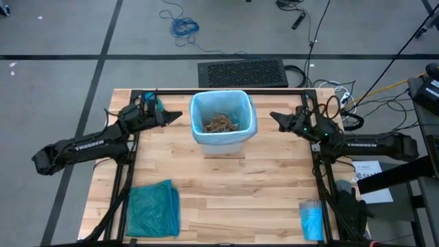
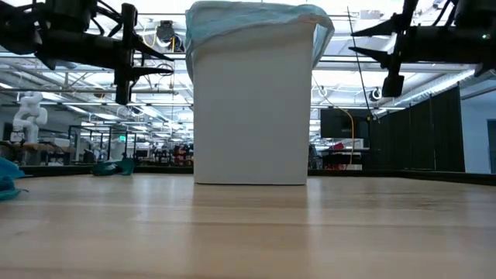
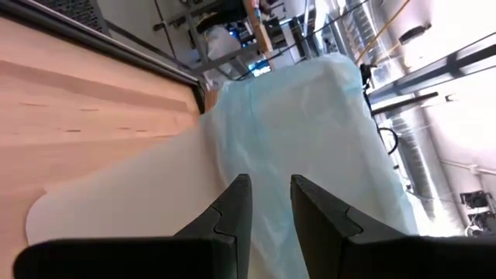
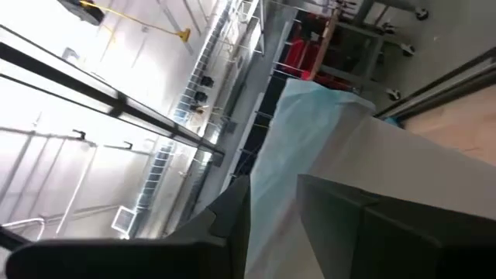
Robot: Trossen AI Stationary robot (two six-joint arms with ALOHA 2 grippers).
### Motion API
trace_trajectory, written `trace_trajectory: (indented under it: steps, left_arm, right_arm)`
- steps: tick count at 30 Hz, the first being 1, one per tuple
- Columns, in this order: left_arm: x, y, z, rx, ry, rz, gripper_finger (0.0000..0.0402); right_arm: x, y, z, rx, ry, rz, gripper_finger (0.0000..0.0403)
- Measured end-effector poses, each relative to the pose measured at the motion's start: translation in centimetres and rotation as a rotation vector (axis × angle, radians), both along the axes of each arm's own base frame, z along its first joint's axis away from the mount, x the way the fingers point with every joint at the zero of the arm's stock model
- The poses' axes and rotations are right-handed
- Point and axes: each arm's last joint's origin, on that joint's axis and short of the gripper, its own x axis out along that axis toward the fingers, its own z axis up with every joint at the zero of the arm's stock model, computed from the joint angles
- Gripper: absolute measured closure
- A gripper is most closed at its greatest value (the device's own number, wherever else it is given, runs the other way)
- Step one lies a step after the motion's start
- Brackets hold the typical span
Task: Place trash/remove bag and relplace
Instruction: Remove the blue trash bag from the white trash bin
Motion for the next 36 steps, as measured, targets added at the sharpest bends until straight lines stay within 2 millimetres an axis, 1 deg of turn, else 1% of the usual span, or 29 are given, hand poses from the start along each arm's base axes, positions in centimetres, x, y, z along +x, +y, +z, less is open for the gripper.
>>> trace_trajectory:
  steps: [7, 13, 16, 19, 21, 24, 27, 31, 33, 36]
  left_arm:
    - [0.2, 0.0, -0.2, -0.011, 0.016, -0.008, 0.0314]
    - [0.2, 0.0, -0.3, -0.011, 0.016, -0.009, 0.0314]
    - [0.2, 0.0, -0.3, -0.011, 0.016, -0.008, 0.0314]
    - [0.2, 0.0, -0.3, -0.010, 0.016, -0.008, 0.0314]
    - [0.2, 0.0, -0.3, -0.010, 0.016, -0.008, 0.0314]
    - [0.2, 0.0, -0.3, -0.010, 0.016, -0.008, 0.0313]
    - [0.2, 0.0, -0.3, -0.010, 0.016, -0.008, 0.0314]
    - [0.2, 0.0, -0.3, -0.010, 0.016, -0.008, 0.0314]
    - [0.2, 0.0, -0.3, -0.010, 0.016, -0.008, 0.0314]
    - [0.2, 0.0, -0.3, -0.011, 0.017, -0.008, 0.0314]
  right_arm:
    - [0.2, 0.0, -0.6, 0.036, 0.050, 0.006, 0.0305]
    - [0.3, -0.1, -0.6, 0.062, 0.039, 0.012, 0.0305]
    - [0.6, -0.1, -0.2, 0.063, 0.032, 0.009, 0.0305]
    - [1.3, -0.1, 1.2, 0.033, 0.042, 0.005, 0.0305]
    - [1.8, -0.2, 1.9, 0.009, 0.078, 0.001, 0.0305]
    - [2.3, -0.3, 1.6, -0.002, 0.175, 0.007, 0.0305]
    - [2.4, -0.3, 1.2, -0.003, 0.204, 0.018, 0.0301]
    - [2.7, -0.2, 1.5, -0.024, 0.169, 0.062, 0.0274]
    - [2.8, -0.2, 1.8, -0.023, 0.129, 0.090, 0.0251]
    - [3.2, -0.2, 1.5, 0.026, 0.126, 0.126, 0.0214]
